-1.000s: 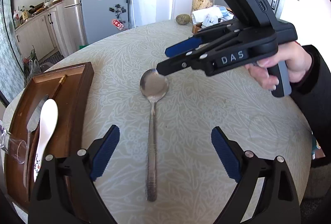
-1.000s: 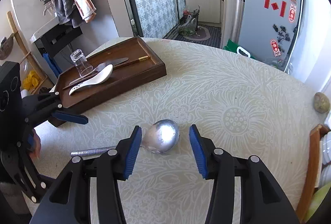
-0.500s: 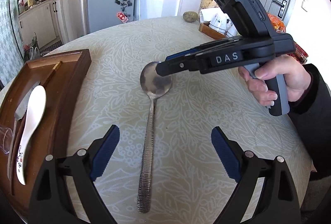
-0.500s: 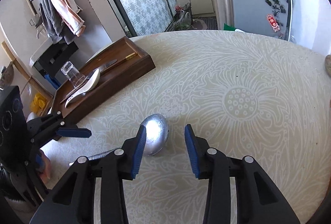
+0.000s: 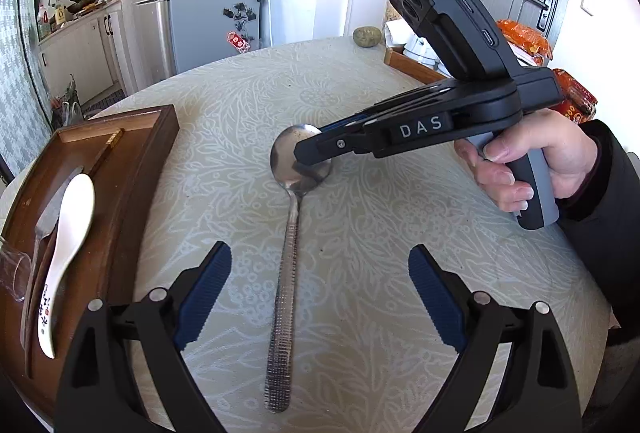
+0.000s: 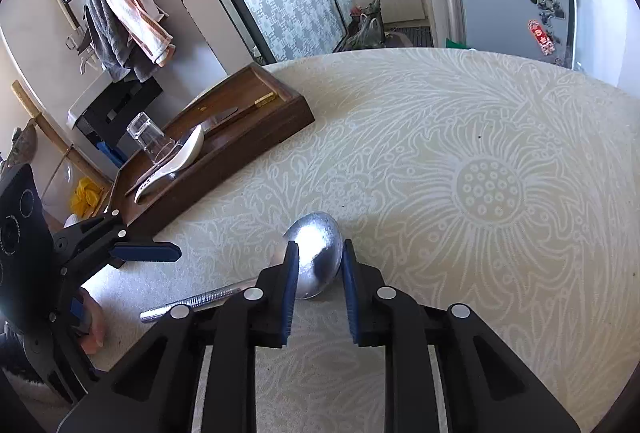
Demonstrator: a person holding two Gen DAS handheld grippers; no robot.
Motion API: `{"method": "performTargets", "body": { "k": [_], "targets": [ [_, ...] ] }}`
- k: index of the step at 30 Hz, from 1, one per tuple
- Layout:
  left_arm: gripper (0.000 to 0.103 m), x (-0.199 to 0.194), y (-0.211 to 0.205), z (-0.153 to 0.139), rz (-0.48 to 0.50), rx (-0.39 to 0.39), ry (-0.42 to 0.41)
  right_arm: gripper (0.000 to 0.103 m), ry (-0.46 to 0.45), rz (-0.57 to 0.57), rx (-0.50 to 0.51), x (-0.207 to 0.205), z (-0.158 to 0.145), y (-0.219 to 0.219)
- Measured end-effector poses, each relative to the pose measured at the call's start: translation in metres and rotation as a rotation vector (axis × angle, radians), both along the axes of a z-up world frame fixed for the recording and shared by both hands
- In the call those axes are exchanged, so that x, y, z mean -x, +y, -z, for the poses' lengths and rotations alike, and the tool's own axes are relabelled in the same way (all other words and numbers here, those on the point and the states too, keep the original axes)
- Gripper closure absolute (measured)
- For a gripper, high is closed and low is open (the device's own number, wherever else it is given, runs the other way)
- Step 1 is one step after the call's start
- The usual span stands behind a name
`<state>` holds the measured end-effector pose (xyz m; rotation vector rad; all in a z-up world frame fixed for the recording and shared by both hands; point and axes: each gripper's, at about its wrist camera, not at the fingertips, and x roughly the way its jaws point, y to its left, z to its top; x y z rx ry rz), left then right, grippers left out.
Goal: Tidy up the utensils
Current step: 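Close the right gripper on the steel spoon handle and lift it, then carry the steel spoon over the tray and release it inside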
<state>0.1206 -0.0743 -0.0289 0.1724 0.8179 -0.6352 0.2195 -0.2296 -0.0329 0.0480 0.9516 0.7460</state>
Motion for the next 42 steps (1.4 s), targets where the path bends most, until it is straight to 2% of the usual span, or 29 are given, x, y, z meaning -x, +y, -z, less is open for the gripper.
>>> {"method": "performTargets", "body": {
  "k": [3, 11, 21, 23, 27, 32, 36, 39, 41, 42],
  "targets": [
    [0.011, 0.001, -0.002, 0.001, 0.008, -0.005, -0.002, 0.091, 0.01, 0.008, -0.011, -0.002, 0.001, -0.002],
    [0.011, 0.001, -0.004, 0.002, 0.01, -0.01, 0.005, 0.095, 0.029, 0.025, -0.063, -0.003, -0.002, -0.007],
    [0.012, 0.003, -0.005, 0.002, 0.013, -0.015, 0.0, 0.1, 0.026, 0.002, -0.17, 0.008, -0.026, -0.014],
    [0.021, 0.004, -0.006, 0.003, 0.021, -0.021, -0.002, 0.1, 0.016, -0.002, -0.184, 0.01, -0.032, -0.015],
    [0.033, 0.003, -0.005, 0.005, 0.012, -0.024, 0.012, 0.101, 0.013, -0.011, -0.221, 0.015, -0.041, -0.019],
    [0.05, -0.002, 0.001, 0.008, -0.013, -0.018, 0.045, 0.101, -0.014, -0.024, -0.223, 0.02, -0.05, -0.019],
    [0.055, -0.003, 0.003, 0.009, -0.014, -0.019, 0.049, 0.101, -0.028, -0.024, -0.216, 0.022, -0.052, -0.021],
    [0.066, -0.003, 0.005, 0.009, -0.018, -0.019, 0.052, 0.101, -0.033, -0.023, -0.207, 0.023, -0.052, -0.021],
    [0.082, -0.004, 0.005, 0.008, -0.02, -0.016, 0.057, 0.101, -0.032, -0.022, -0.206, 0.022, -0.052, -0.02],
    [0.086, -0.004, 0.005, 0.008, -0.017, -0.015, 0.059, 0.101, -0.032, -0.021, -0.204, 0.022, -0.051, -0.021]
  ]
}}
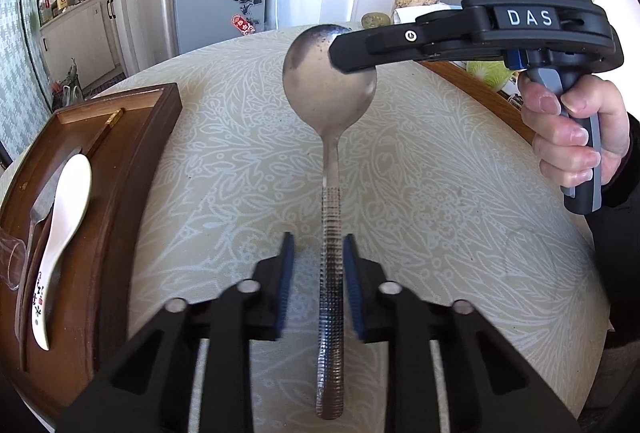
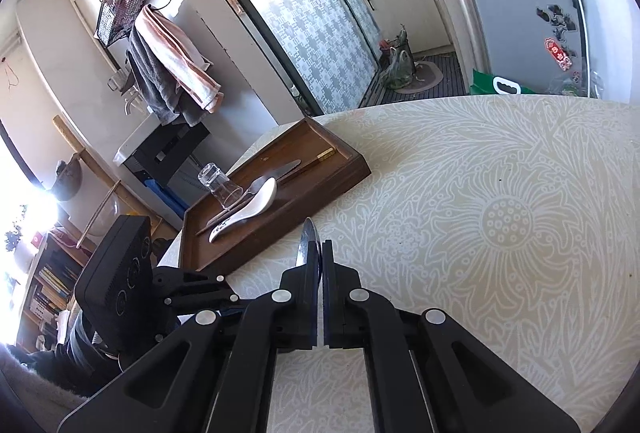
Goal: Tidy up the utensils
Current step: 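Carry the steel spoon over the tray and release it inside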
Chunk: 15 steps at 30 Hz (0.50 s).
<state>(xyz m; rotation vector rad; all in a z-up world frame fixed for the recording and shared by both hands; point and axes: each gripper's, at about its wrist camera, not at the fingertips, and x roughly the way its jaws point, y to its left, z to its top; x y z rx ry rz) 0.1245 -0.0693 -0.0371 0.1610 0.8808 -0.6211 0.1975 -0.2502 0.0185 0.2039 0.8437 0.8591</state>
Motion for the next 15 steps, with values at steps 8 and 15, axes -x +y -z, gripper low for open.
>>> {"method": "performTargets", "body": {
  "k": [8, 15],
  "targets": [
    [0.093, 0.002, -0.002, -0.005, 0.01, -0.006, -0.018, 0.101, -0.012, 0.003, 0.005, 0.001, -0.002, 0.002],
    [0.093, 0.009, 0.004, -0.026, 0.014, 0.004, -0.051, 0.101, -0.024, 0.016, 0.003, 0.002, -0.018, 0.006]
  ]
}}
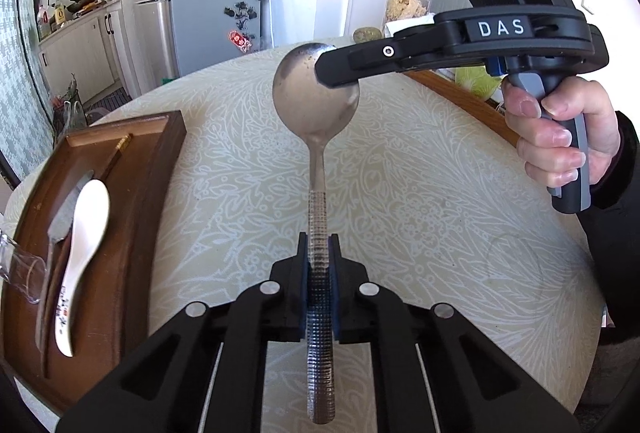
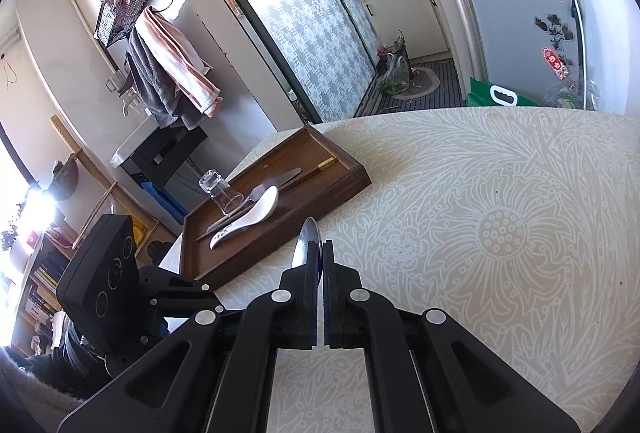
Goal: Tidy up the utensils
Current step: 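Carry the steel spoon over the tray and release it inside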
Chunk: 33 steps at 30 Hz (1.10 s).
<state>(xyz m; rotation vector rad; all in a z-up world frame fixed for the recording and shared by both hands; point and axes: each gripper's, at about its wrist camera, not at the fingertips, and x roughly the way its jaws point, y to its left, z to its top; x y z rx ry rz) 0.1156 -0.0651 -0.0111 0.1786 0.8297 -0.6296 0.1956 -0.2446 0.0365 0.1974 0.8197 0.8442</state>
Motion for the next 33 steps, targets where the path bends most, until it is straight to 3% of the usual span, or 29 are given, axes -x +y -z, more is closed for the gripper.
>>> {"method": "performTargets", "body": {
  "k": [13, 24, 33],
  "targets": [
    [0.093, -0.014, 0.072, -0.027, -0.085, -0.019, -0.048, 0.101, -0.024, -0.074, 0.01, -0.025, -0.031, 0.087],
    [0.093, -0.042, 0.13, -0.009, -0.161, -0.059, -0.014, 0.101, 0.053, -0.115, -0.002, -0.068, -0.004, 0.155],
    [0.092, -0.058, 0.158, 0.002, -0.191, -0.077, 0.015, 0.099, 0.105, -0.123, 0.015, -0.091, 0.022, 0.184]
  ]
}}
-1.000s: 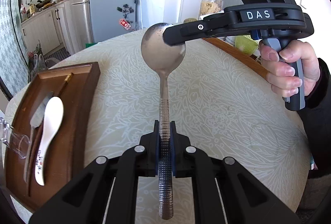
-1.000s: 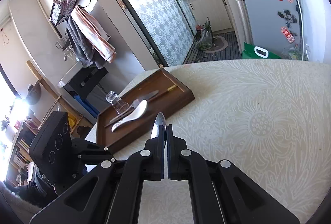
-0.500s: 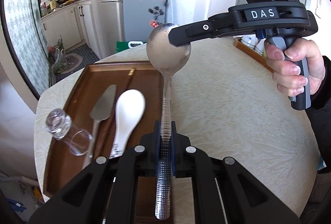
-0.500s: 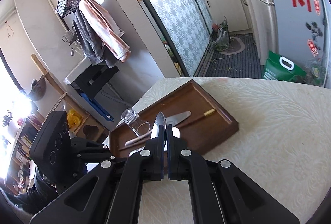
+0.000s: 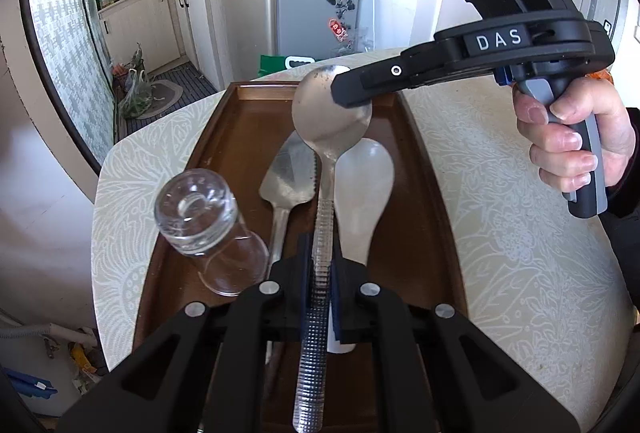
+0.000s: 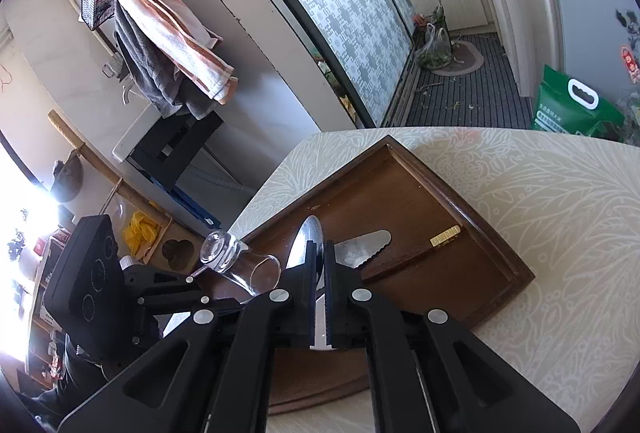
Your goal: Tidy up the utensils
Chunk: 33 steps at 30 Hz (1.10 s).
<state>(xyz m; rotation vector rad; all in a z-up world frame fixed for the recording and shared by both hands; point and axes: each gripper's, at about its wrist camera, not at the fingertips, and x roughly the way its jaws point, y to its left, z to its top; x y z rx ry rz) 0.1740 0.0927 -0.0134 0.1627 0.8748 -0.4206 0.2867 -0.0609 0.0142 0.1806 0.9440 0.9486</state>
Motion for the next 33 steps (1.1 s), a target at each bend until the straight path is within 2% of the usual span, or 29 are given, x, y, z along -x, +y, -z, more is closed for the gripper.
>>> {"method": "performTargets", "body": {
  "k": [9, 10, 11, 12, 14, 15, 16, 18, 19, 20, 23, 27, 29, 33],
  "targets": [
    [0.091, -0.005, 0.002, 0.003, 0.001, -0.003, -0.002, 0.095, 0.026, 0.009, 0.057, -0.006, 0.014, 0.007],
    [0.088, -0.005, 0.002, 0.003, -0.001, -0.007, -0.005, 0.094, 0.028, 0.011, 0.059, -0.006, 0.015, 0.007],
    [0.08, -0.004, 0.002, 0.002, -0.007, -0.009, -0.011, 0.093, 0.028, 0.011, 0.056, -0.006, 0.014, 0.007],
    [0.075, -0.004, 0.002, 0.001, -0.012, -0.01, -0.019, 0.093, 0.025, 0.013, 0.054, -0.006, 0.014, 0.007],
    [0.061, -0.003, 0.002, -0.001, -0.012, 0.0, -0.037, 0.076, 0.022, 0.021, 0.051, -0.005, 0.012, 0.005],
    [0.055, -0.002, 0.003, -0.002, -0.009, 0.006, -0.041, 0.072, 0.018, 0.022, 0.046, -0.005, 0.01, 0.004],
    [0.043, 0.0, 0.002, -0.003, -0.008, 0.004, -0.047, 0.067, 0.015, 0.022, 0.044, -0.004, 0.009, 0.004],
    [0.035, 0.003, 0.002, -0.006, -0.005, -0.007, -0.064, 0.055, 0.008, 0.032, 0.035, -0.003, 0.006, 0.0],
    [0.031, 0.004, 0.001, -0.007, -0.005, -0.009, -0.068, 0.042, 0.002, 0.043, 0.026, -0.002, 0.003, -0.002],
    [0.027, 0.006, 0.001, -0.009, -0.007, -0.006, -0.072, 0.035, -0.006, 0.053, 0.019, 0.0, 0.0, -0.005],
    [0.016, 0.015, -0.002, -0.017, -0.019, 0.004, -0.095, 0.027, -0.041, 0.074, 0.032, 0.009, -0.011, -0.012],
    [0.009, 0.033, -0.008, -0.029, -0.042, 0.02, -0.13, 0.022, -0.121, 0.1, 0.073, 0.034, -0.026, -0.025],
    [0.008, 0.045, -0.011, -0.034, -0.071, 0.042, -0.152, 0.015, -0.186, 0.129, 0.105, 0.053, -0.034, -0.036],
    [0.005, 0.067, -0.024, -0.04, -0.156, 0.073, -0.182, 0.012, -0.275, 0.174, 0.158, 0.09, -0.044, -0.06]
  ]
}}
